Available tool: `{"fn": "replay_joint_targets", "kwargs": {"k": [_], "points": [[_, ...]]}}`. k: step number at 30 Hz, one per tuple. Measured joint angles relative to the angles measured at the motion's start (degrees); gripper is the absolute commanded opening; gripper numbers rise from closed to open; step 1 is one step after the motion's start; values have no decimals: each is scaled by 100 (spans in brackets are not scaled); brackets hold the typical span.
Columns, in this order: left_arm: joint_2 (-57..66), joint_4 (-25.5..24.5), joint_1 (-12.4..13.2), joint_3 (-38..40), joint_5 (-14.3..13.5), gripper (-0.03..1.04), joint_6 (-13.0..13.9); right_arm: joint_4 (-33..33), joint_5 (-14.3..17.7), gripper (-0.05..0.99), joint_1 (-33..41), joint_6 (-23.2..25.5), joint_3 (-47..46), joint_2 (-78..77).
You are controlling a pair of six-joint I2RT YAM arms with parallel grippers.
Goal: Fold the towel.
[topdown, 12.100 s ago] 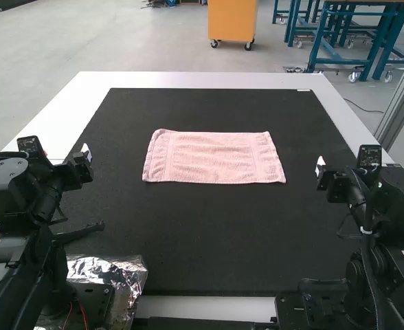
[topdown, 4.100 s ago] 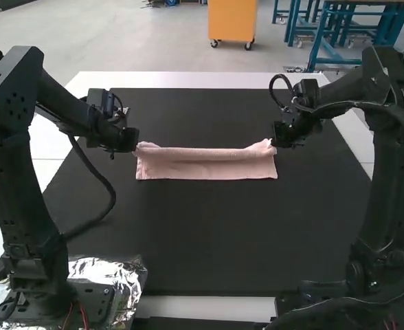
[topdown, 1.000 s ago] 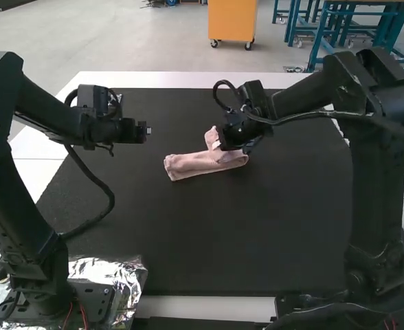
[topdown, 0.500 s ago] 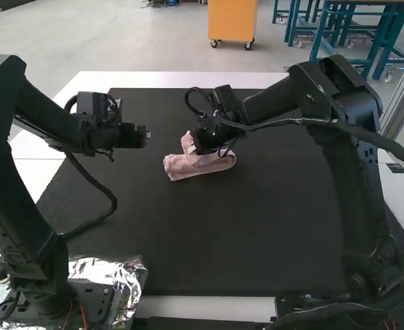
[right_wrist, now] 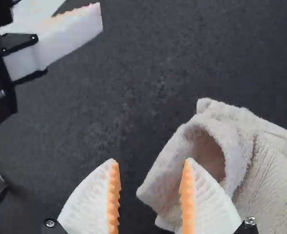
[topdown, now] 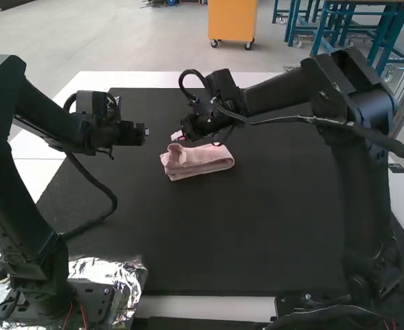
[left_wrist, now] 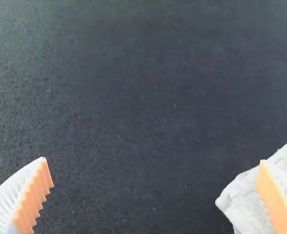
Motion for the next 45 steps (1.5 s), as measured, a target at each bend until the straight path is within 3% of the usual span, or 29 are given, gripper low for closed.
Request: {"fn": "replay_joint_targets", "kwargs": {"k": [4,11,19,28,35,43,44,45], "points": [[0,4,0,0,-33,97,0,695,-44,-2,-286,90,-424,-400],[0,109,0,0,-81,97,0,1191,-46,-2,-393,114,-984,-118],[0,111,0,0,-103,97,0,1786,-46,-2,-398,138,-1021,511],[-11,52,-17,0,-179,97,0,2197,-46,-2,-398,177,-1021,1132],[-455,-42,-199,0,-225,97,-2,2516,-85,-2,-400,195,-1019,1412],[-997,-658,-221,179,-302,97,11,2498,-79,-2,-490,509,-1034,968],[-1086,-721,-223,236,-345,97,28,2487,-72,-1,-540,562,-1034,765],[-1191,-774,-225,284,-380,97,55,2455,-61,7,-603,605,-1034,527]]}}
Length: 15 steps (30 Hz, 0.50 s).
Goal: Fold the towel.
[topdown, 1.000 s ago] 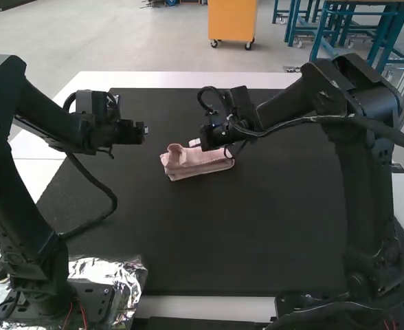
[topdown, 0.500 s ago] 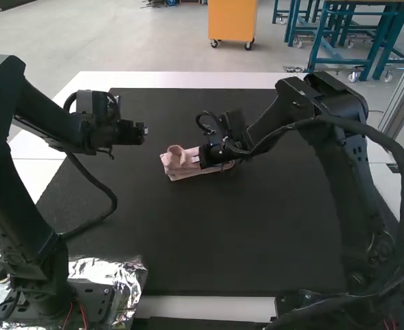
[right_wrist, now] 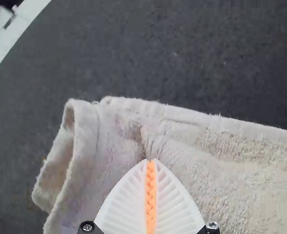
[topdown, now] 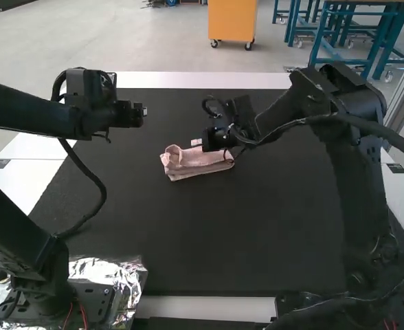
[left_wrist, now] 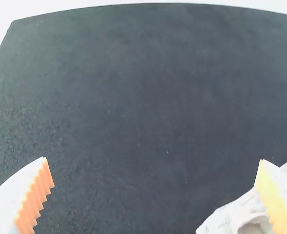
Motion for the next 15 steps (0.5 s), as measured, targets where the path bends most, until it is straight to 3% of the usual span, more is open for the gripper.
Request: {"fn": "replay_joint_targets", "kwargs": {"k": [5,9,10,15], "points": [[-649,-181,2,160,-136,97,114,-380,136,48,-420,155,7,-1580],[-1150,-492,74,256,-153,97,170,-828,380,86,-643,173,9,-2892],[-1266,-546,107,260,-162,97,188,-876,422,91,-669,168,-9,-3185],[-1980,-667,195,291,-192,97,313,-1062,531,91,-837,188,-496,-4695]]}}
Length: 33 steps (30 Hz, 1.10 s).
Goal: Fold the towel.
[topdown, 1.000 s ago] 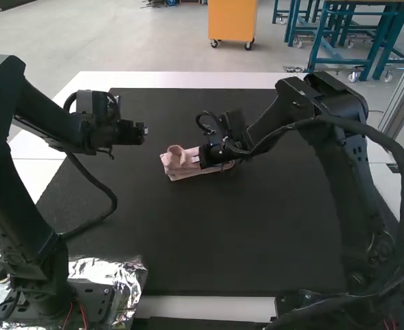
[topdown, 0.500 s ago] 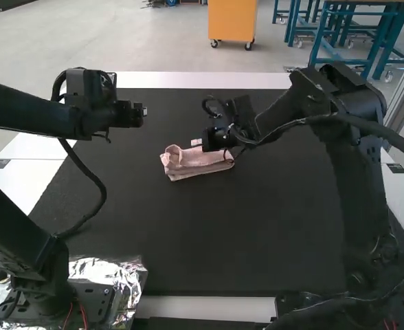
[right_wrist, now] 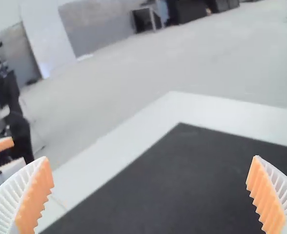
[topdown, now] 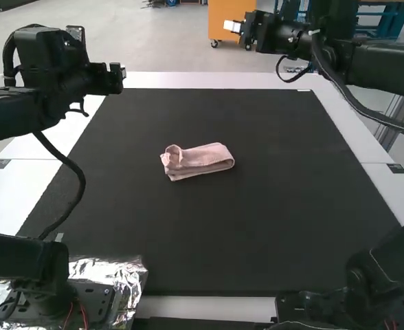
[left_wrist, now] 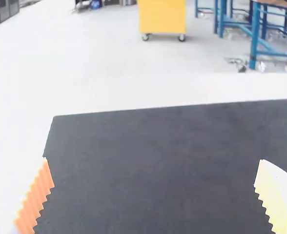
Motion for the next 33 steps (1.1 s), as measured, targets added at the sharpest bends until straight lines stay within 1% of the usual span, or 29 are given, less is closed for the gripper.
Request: {"fn": "replay_joint_targets", "kwargs": {"k": [2,7,11,13,17,19,22,26,27,29,30,31,32,33], "points": [[-315,-31,-2,85,2,97,28,-107,13,91,-199,48,-278,-568],[-1139,-63,-2,251,2,97,92,-234,125,91,-1005,144,-1158,-2151],[-1799,-299,13,256,2,97,111,-647,136,91,-1338,243,-1696,-3615],[-2138,-498,87,256,4,97,114,-887,116,91,-1427,315,-1904,-4385],[-3058,-920,315,249,4,97,116,-1394,98,91,-1486,468,-2188,-5692],[-3646,-1172,365,245,4,97,118,-1628,96,91,-1486,555,-2260,-6251],[-4638,-1484,369,201,4,97,131,-2037,96,91,-1493,673,-2271,-7003],[-5783,-1897,415,-15,2,97,133,-2865,83,91,-1637,743,-2100,-7593],[-5993,-2100,455,-37,0,97,131,-3032,94,91,-1672,734,-1963,-7582],[-6035,-2594,531,72,-17,97,96,-3342,125,91,-1705,682,-1812,-7560],[-6004,-2874,575,92,-13,97,81,-3388,177,91,-1707,647,-1753,-7563],[-6004,-3003,621,85,-15,97,63,-3392,264,91,-1705,603,-1696,-7565],[-6004,-2970,673,72,-17,97,44,-3346,354,91,-1707,551,-1672,-7569],[-6006,-2817,723,52,-20,97,33,-3230,433,91,-1707,474,-1685,-7576]]}}
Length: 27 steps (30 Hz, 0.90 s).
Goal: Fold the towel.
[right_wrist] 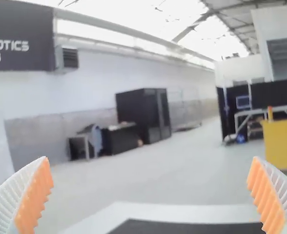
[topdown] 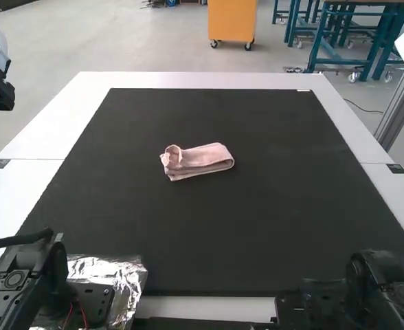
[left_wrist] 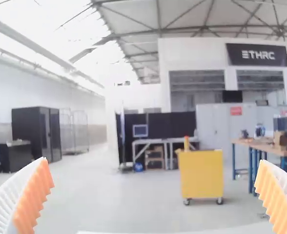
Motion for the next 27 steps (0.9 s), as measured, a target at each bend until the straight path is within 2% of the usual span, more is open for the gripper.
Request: {"fn": "replay_joint_targets", "kwargs": {"k": [3,6,10,13,16,18,20,25,27], "points": [[-2,835,175,-240,192,97,-57,435,227,91,0,-413,-299,-9],[-20,1591,321,-907,739,97,-48,787,605,91,0,-699,-1113,-9],[-20,2055,367,-2155,1478,97,-17,951,1049,91,0,-962,-2420,-2],[-20,2533,367,-3049,2000,97,-284,1270,1193,91,0,-1128,-3047,-2],[-20,3241,367,-3709,2232,97,-651,2120,1534,91,0,-1196,-3480,-2],[-20,3388,367,-3965,2175,97,-804,2750,1784,91,-2,-1193,-3676,-4],[-20,3377,369,-4083,2026,97,-846,3053,1996,91,-4,-1250,-3823,-4],[-20,3324,367,-4352,1198,97,-612,3239,2256,91,-4,-1419,-4601,-4],[-20,2992,369,-4524,824,97,-529,3152,2304,91,-4,-1460,-4983,-4]]}}
